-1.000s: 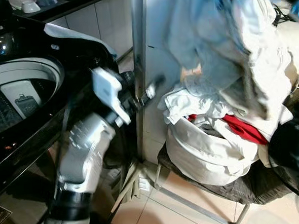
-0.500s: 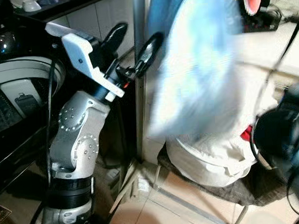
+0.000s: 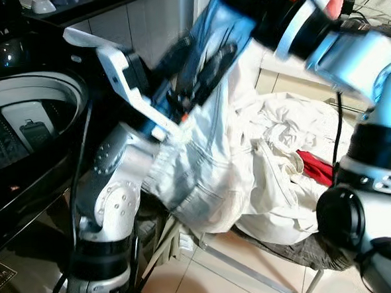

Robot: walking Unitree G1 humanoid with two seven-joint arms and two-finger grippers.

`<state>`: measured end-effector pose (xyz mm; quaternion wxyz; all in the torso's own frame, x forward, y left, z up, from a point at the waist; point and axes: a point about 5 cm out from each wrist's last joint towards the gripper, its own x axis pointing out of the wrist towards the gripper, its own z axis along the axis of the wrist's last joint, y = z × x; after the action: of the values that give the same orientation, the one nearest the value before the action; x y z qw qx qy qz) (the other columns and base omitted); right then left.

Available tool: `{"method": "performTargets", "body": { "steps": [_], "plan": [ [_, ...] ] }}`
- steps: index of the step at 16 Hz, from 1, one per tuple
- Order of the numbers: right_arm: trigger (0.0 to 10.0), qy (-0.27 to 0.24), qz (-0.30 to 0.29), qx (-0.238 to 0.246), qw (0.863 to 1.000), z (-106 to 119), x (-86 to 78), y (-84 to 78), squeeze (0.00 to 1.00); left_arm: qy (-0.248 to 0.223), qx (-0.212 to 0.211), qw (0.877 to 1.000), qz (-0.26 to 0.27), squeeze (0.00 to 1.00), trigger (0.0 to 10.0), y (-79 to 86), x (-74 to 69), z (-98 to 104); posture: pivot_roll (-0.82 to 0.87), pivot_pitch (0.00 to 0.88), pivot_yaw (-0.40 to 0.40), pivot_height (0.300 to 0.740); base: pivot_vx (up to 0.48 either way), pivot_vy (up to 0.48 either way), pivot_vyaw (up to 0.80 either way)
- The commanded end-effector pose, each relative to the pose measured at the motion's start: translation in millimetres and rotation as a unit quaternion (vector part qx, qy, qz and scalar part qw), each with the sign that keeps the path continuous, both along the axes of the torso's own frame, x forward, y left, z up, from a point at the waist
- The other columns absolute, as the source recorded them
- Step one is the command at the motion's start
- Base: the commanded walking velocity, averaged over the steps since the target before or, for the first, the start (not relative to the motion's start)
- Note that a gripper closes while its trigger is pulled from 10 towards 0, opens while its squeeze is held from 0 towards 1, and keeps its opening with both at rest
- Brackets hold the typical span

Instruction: Clothes washing

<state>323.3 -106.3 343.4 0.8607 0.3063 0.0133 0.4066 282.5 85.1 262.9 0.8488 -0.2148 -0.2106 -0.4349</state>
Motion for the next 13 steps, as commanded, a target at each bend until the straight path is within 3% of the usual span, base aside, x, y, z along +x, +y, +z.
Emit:
{"method": "performTargets", "body": {
  "steps": [1,4,6,8,9,10,11,13],
  "plan": [
    [0.0,-0.028,0.0,-0.004,1.0,8.5,-6.4,0.0,0.0,-0.009,0.002,0.999,-0.031,1.0,10.0,-4.4,-7.3,3.5,-0.04,0.0,-0.072,0.74,0.0,0.0,0.0],
    [0.0,-0.022,0.005,-0.007,1.0,3.3,-8.9,4.8,0.0,-0.012,0.077,0.997,-0.016,1.0,10.0,-9.8,-6.5,-11.5,-0.03,0.0,-0.074,0.74,0.0,0.0,0.0],
    [0.0,-0.025,0.018,0.002,1.0,4.1,-12.8,9.5,0.0,-0.022,0.154,0.983,0.095,1.0,10.0,-6.5,12.3,-21.7,-0.03,0.0,-0.073,0.74,0.0,0.0,0.0],
    [0.0,-0.028,0.022,0.005,0.999,4.6,-15.0,11.8,0.0,-0.013,0.17,0.978,0.118,1.0,10.0,-5.2,17.2,-24.8,-0.03,0.0,-0.072,0.74,0.0,0.0,0.0],
    [0.0,-0.028,0.022,0.006,0.999,4.8,-15.6,12.4,0.0,-0.01,0.177,0.977,0.118,0.88,10.0,-5.8,17.4,-26.5,-0.03,0.0,-0.072,0.74,0.0,0.0,0.0],
    [0.0,-0.028,0.022,0.007,0.999,5.1,-15.7,12.6,0.0,-0.01,0.184,0.975,0.122,0.29,10.0,-6.4,17.7,-28.4,-0.03,0.0,-0.073,0.74,0.0,0.0,0.0],
    [0.0,-0.028,0.023,0.009,0.999,5.6,-16.0,12.9,0.0,-0.013,0.192,0.973,0.125,0.0,10.0,-7.0,17.9,-30.4,-0.03,0.0,-0.075,0.74,0.0,0.0,0.0],
    [0.0,-0.028,0.024,0.013,0.999,6.6,-17.1,13.8,0.0,-0.02,0.222,0.963,0.15,0.0,10.0,-5.5,20.7,-37.3,-0.03,0.0,-0.078,0.74,0.0,0.0,0.0]
  ]
}}
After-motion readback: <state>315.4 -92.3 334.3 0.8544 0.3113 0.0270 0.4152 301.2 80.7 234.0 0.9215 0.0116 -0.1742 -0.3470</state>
